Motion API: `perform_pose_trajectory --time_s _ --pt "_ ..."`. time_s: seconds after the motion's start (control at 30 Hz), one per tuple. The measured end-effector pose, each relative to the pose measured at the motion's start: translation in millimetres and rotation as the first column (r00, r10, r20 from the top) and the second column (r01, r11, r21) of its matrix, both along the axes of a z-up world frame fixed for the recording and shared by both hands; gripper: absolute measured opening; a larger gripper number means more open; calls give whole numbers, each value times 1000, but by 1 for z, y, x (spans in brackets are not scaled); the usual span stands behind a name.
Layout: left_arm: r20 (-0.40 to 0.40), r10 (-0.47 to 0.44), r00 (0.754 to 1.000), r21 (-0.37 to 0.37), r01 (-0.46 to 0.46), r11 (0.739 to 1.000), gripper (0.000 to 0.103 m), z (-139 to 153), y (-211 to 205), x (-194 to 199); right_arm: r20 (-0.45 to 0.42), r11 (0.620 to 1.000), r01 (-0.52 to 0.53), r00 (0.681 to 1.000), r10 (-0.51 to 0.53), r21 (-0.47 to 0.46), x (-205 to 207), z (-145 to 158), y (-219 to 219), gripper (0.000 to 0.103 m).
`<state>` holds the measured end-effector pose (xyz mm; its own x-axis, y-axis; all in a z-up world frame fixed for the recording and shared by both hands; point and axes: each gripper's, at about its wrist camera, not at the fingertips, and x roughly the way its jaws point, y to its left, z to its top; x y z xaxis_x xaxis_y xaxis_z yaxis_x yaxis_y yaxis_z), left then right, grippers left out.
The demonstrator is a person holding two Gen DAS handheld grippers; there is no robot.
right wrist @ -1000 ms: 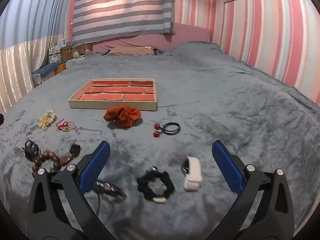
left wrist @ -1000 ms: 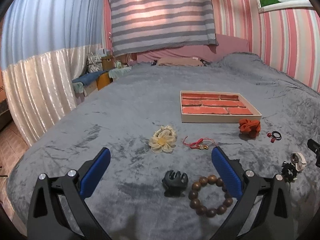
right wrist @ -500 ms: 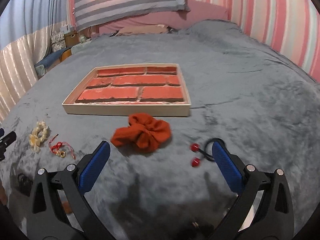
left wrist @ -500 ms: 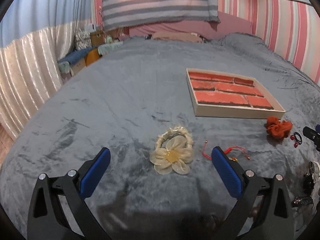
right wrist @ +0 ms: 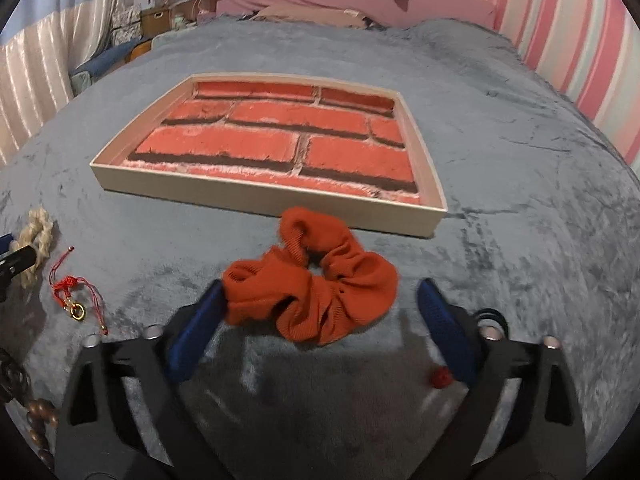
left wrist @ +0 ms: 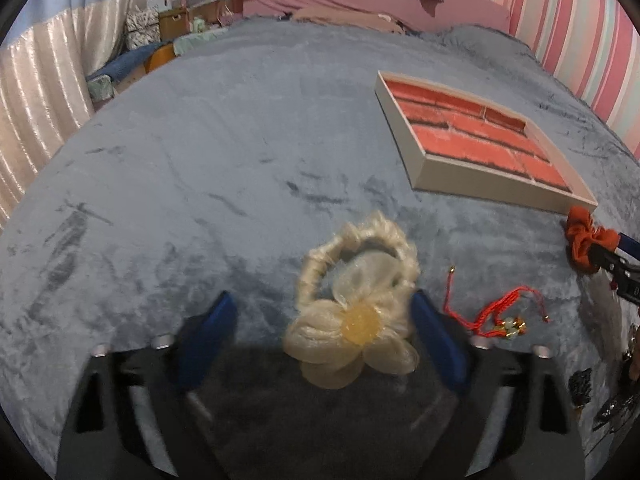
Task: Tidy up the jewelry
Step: 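Grasp the cream flower hair tie with left tool while right grasps orange scrunchie, then carry both items into the brick tray and open both tools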
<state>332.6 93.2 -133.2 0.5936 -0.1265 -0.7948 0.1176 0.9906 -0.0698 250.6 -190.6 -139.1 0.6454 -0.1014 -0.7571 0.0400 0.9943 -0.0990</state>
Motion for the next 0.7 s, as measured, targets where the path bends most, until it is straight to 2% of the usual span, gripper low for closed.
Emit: perform_pose_trajectory --time_s 0.03,0.1,0.13,0.17,0.23,0.33,0.47,0.53,0.7 --pt "-10 -6 1000 -8 6 1000 74 -2 0 2 -15 1000 -10 1000 10 16 2 -3 -1 71" --pt "4 -9 1000 -4 9 1000 73 -1 0 1 -30 999 -20 999 21 41 6 -6 -4 61" --pt "10 -13 1000 -4 13 1000 69 -1 0 1 -32 998 -24 999 26 50 8 -7 -4 55" --pt "12 -19 1000 -5 19 1000 59 -1 0 1 -34 998 -29 999 31 56 9 -7 -5 51" --pt "14 -21 1000 2 21 1000 53 -1 -2 0 -38 997 -41 998 44 72 11 -8 -7 41" --pt "16 -17 1000 11 17 1000 44 -2 -3 2 -41 994 -57 997 61 93 14 -8 -9 32" --pt "10 11 1000 5 -11 1000 26 -1 2 5 -42 990 -72 996 78 121 15 -8 -15 26" --pt "5 24 1000 -9 -24 1000 20 0 6 7 -39 988 -77 996 83 137 14 -6 -18 23" --pt "3 27 1000 -33 -27 999 15 4 7 9 -20 984 -84 996 88 160 9 -1 -26 20"
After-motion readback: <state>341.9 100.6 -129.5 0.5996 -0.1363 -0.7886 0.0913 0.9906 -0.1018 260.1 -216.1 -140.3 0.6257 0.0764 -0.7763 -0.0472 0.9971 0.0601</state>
